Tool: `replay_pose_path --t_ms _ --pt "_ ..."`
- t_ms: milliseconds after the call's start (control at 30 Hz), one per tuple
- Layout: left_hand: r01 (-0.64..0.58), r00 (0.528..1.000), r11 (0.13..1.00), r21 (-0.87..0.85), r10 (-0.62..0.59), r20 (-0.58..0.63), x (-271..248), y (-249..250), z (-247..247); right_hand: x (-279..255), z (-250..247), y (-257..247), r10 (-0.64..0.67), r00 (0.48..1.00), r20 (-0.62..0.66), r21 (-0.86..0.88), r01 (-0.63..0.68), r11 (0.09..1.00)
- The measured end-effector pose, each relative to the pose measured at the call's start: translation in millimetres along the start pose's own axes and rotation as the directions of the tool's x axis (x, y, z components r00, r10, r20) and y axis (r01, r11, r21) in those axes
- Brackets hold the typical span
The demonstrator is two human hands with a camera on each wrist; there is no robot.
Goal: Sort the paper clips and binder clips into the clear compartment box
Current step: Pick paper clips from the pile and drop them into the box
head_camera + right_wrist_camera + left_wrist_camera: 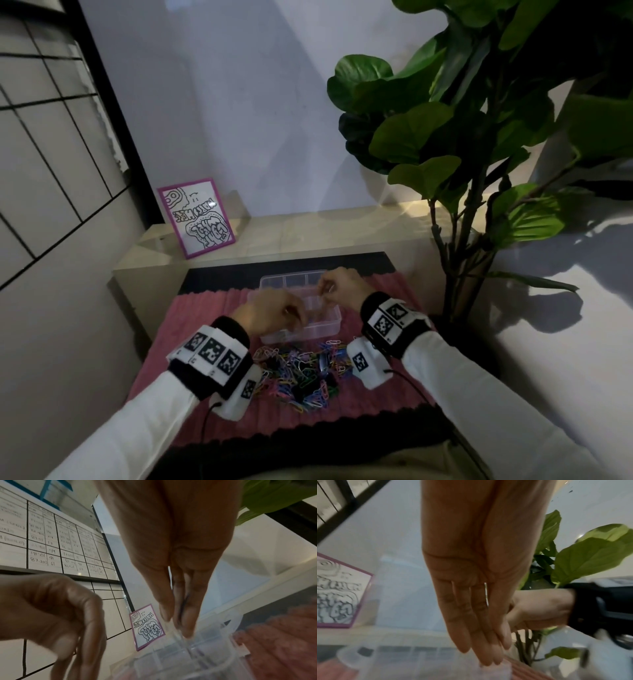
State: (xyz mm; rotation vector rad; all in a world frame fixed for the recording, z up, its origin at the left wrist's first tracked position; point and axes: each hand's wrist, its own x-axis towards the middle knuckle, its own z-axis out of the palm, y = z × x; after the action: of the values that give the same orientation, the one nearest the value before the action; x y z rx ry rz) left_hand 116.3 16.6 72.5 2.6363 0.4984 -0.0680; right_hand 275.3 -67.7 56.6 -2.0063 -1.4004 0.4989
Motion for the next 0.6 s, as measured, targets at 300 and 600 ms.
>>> replay_pose_path --t_ms 300,600 --pt "-0.084 0.98 0.994 -0.065 0.094 0.174 35.3 44.6 36.6 -51.7 -35.1 43.0 -0.031 0.994 -0.103 -0.076 0.023 0.997" --pt "-0.207 0.907 0.966 0.155 0.13 0.401 84.4 83.1 67.2 -91.4 -21.6 90.4 0.174 0.981 0.085 -0.2 -0.155 0.968"
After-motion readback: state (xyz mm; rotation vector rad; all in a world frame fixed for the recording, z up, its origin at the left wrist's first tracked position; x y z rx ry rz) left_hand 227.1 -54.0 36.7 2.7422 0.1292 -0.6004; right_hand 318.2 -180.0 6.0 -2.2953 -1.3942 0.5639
